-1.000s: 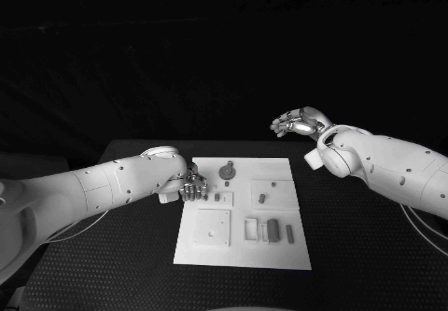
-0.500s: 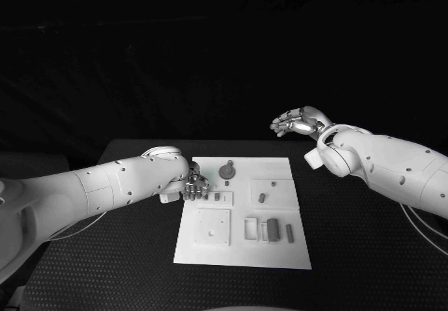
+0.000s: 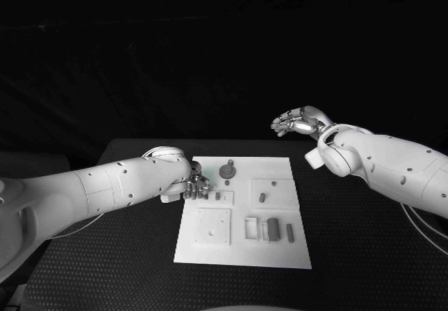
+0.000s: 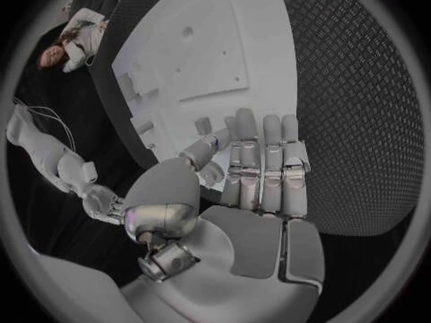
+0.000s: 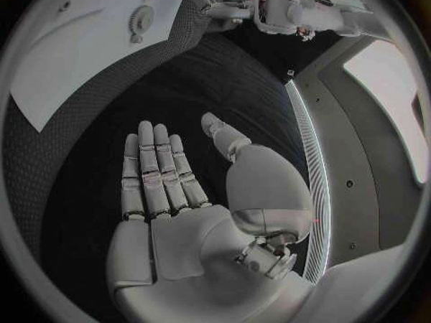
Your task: Assemble the parts on the task board
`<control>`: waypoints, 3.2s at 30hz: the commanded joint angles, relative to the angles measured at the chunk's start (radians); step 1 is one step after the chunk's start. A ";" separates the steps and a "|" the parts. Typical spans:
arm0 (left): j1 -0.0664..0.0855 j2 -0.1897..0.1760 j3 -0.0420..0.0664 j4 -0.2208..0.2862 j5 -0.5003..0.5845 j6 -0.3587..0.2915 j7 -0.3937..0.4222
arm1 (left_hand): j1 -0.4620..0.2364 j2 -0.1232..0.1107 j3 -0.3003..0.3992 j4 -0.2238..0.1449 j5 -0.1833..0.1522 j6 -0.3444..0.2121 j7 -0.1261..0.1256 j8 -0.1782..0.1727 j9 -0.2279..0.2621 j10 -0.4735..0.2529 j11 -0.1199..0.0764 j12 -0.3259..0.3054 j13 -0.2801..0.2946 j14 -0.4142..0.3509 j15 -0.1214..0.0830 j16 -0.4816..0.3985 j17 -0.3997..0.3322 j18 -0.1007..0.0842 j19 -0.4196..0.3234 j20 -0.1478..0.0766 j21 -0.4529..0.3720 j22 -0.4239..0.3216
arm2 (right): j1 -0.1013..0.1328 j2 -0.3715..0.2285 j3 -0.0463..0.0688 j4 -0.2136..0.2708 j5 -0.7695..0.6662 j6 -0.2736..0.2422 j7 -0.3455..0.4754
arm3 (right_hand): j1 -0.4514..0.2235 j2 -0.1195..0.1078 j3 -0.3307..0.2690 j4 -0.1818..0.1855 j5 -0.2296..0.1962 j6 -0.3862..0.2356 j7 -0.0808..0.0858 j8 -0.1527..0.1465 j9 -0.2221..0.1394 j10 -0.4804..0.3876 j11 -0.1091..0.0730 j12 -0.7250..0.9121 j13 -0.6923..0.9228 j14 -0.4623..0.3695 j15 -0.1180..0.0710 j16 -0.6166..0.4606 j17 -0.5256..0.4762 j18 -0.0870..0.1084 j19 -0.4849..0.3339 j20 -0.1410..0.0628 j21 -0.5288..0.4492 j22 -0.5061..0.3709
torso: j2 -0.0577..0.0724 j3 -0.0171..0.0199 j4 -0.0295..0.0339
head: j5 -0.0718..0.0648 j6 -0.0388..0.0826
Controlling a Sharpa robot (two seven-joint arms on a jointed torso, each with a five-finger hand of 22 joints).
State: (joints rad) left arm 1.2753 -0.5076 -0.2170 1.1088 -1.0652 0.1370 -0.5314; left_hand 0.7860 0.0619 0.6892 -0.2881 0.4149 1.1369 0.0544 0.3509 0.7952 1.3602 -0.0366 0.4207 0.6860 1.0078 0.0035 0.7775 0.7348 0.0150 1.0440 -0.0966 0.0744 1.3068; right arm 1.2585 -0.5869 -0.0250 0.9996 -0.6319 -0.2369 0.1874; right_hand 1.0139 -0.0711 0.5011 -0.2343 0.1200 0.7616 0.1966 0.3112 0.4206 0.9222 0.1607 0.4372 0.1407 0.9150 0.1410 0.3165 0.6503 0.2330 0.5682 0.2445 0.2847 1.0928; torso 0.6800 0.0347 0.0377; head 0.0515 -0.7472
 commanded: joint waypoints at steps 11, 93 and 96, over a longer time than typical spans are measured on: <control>-0.002 0.002 -0.001 0.010 -0.002 -0.011 0.010 | -0.003 0.004 -0.004 -0.002 0.010 0.022 -0.017 -0.001 -0.006 0.002 0.004 0.009 0.004 0.007 -0.003 0.007 -0.003 -0.013 0.007 -0.002 0.003 0.004 | 0.000 0.001 0.000 0.002 0.000 0.012 0.006 | 0.003 -0.003 -0.001 0.005 0.002 -0.007 0.016 0.004 -0.002 0.004 0.000 -0.006 -0.002 -0.005 0.002 -0.005 0.002 -0.011 -0.003 0.000 -0.006 0.002 | 0.000 -0.0003 0.0000 | 0.001 -0.002; -0.004 0.029 -0.004 -0.018 -0.047 0.055 0.075 | 0.045 -0.041 -0.024 0.011 -0.166 0.006 -0.007 -0.030 0.005 -0.022 0.009 -0.001 -0.006 -0.013 0.002 0.016 -0.038 -0.014 -0.005 0.003 -0.007 0.001 | -0.002 0.002 0.000 0.000 0.000 0.012 0.007 | 0.001 -0.004 -0.001 0.009 0.002 -0.007 0.017 0.005 -0.004 0.005 0.000 -0.006 -0.004 -0.005 0.002 -0.009 0.005 -0.011 -0.002 0.000 -0.011 0.006 | 0.000 -0.0002 -0.0002 | -0.005 -0.005; -0.004 0.029 -0.004 -0.019 -0.064 0.062 0.078 | 0.055 -0.038 -0.023 0.011 -0.166 0.006 -0.006 -0.031 0.006 -0.022 0.009 -0.001 -0.006 -0.014 0.003 0.016 -0.039 -0.014 -0.006 0.004 -0.007 0.001 | -0.002 0.002 0.000 0.000 0.000 0.012 0.007 | 0.001 -0.004 -0.001 0.009 0.002 -0.007 0.017 0.005 -0.004 0.005 0.000 -0.006 -0.004 -0.004 0.002 -0.009 0.005 -0.011 -0.002 0.000 -0.011 0.006 | 0.000 -0.0003 0.0000 | -0.006 -0.005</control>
State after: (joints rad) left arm 1.2786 -0.4821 -0.2166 1.0879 -1.0829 0.1481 -0.4757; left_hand 0.8306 0.0251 0.6666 -0.2718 0.2544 1.1484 0.0462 0.3217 0.7996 1.3434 -0.0266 0.4249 0.6811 1.0002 0.0036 0.7893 0.6966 0.0149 1.0437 -0.0965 0.0705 1.3069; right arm 1.2572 -0.5854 -0.0251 0.9990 -0.6318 -0.2367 0.1868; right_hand 1.0139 -0.0711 0.4983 -0.2316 0.1200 0.7616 0.1966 0.3112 0.4176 0.9222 0.1607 0.4372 0.1385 0.9160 0.1401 0.3131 0.6543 0.2330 0.5683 0.2445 0.2806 1.0979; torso 0.6803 0.0346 0.0374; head 0.0457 -0.7523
